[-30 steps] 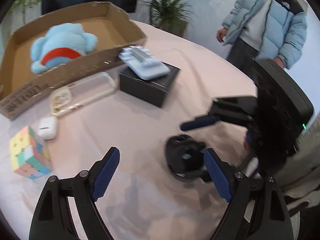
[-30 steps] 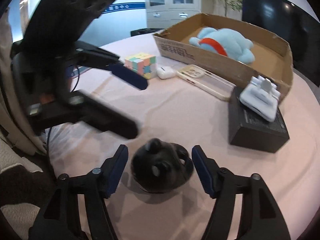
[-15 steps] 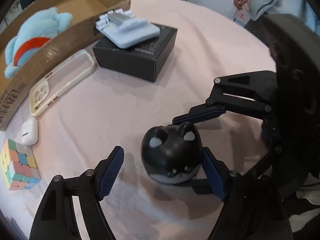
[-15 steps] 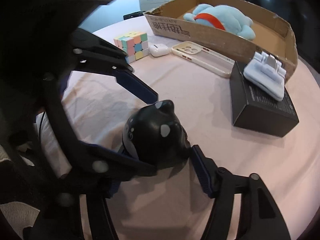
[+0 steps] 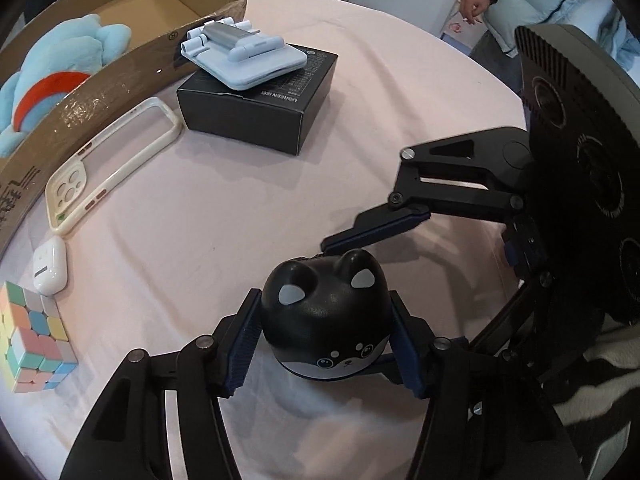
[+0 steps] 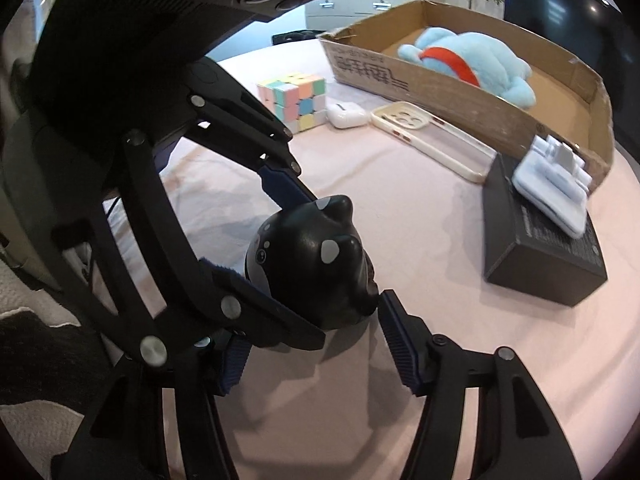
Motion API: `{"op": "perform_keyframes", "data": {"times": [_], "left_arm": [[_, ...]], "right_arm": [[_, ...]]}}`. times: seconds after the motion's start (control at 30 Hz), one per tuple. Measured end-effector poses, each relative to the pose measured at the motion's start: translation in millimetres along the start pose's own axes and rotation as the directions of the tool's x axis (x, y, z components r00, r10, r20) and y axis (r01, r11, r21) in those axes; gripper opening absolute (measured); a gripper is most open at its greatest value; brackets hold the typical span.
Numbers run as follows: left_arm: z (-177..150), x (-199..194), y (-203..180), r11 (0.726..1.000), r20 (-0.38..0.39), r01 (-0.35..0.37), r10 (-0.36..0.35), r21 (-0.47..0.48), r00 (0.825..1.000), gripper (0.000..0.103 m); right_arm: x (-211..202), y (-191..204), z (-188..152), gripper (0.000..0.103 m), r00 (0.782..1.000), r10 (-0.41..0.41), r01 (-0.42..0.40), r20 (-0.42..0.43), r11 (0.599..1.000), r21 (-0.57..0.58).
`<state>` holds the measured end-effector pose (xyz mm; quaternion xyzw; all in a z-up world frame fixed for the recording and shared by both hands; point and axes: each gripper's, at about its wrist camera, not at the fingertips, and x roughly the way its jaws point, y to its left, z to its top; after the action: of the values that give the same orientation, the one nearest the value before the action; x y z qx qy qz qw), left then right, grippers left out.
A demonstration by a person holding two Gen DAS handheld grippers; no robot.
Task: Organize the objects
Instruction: 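Grasp the black cat figure with the right gripper while the left gripper also closes on it, then carry the cat figure into the box and open both grippers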
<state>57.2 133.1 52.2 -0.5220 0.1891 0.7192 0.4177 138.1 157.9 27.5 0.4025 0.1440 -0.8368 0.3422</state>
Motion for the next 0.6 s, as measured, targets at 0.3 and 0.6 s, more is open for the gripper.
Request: {"op": "perform_keyframes", "data": {"times": [0.3,0.6], "left_arm": [[-5.9,-2.8,8.0,1.000,0.010,0.013,-0.013,-0.021,1.000,0.058],[-0.9,-5.8,22.9,1.000,0.029,0.006,-0.006,-0.026,1.000,0.058]], "right_arm": [[3.3,10.9,6.0,0.046,1.000,0.009,-0.008,0.022,0.999,-0.036],[4.3,9.9,15.9,0.046,1.000,0.005,-0.004,0.024,0.999,-0.044]]}}
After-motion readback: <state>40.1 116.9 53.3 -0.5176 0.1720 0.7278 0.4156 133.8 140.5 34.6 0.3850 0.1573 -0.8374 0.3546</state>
